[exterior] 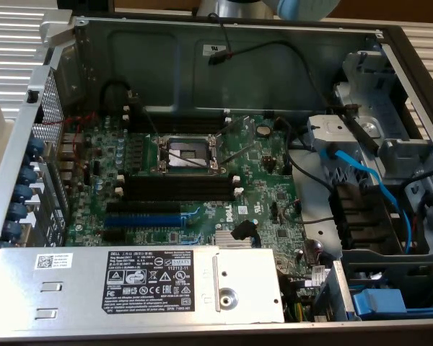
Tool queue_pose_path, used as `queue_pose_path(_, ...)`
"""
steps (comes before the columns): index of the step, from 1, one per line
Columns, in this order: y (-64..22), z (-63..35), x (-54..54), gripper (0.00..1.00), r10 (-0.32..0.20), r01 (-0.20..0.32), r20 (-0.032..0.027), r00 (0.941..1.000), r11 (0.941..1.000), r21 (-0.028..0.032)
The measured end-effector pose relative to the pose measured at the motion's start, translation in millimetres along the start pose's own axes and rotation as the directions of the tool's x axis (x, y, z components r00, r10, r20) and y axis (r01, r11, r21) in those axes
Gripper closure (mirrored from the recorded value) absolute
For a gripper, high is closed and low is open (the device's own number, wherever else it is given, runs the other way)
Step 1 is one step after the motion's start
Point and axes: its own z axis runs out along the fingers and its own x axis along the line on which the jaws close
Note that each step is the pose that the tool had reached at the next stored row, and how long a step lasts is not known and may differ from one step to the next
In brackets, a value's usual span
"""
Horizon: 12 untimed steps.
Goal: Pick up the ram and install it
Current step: 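Pick up the ram and move it above insertion slot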
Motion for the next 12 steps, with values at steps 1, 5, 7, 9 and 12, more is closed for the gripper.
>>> queue_pose_path(1, 0.0, 0.1, 0.0, 0.89, -0.036, 0.036, -0.0040, 0.9993, 0.9993, 0.0025)
queue_pose_path(5, 0.0, 0.1, 0.1, 0.89, -0.159, 0.159, -0.0263, 0.9870, 0.9872, 0.0129)
queue_pose_path(7, 0.1, 0.0, 0.2, 0.89, -0.177, 0.177, -0.0300, 0.9838, 0.9841, 0.0147)
queue_pose_path(9, 0.0, 0.0, 0.6, 0.89, -0.195, 0.196, -0.0323, 0.9803, 0.9805, 0.0200)
queue_pose_path(12, -0.3, 0.1, 1.5, 0.89, -0.209, 0.210, -0.0314, 0.9773, 0.9772, 0.0297)
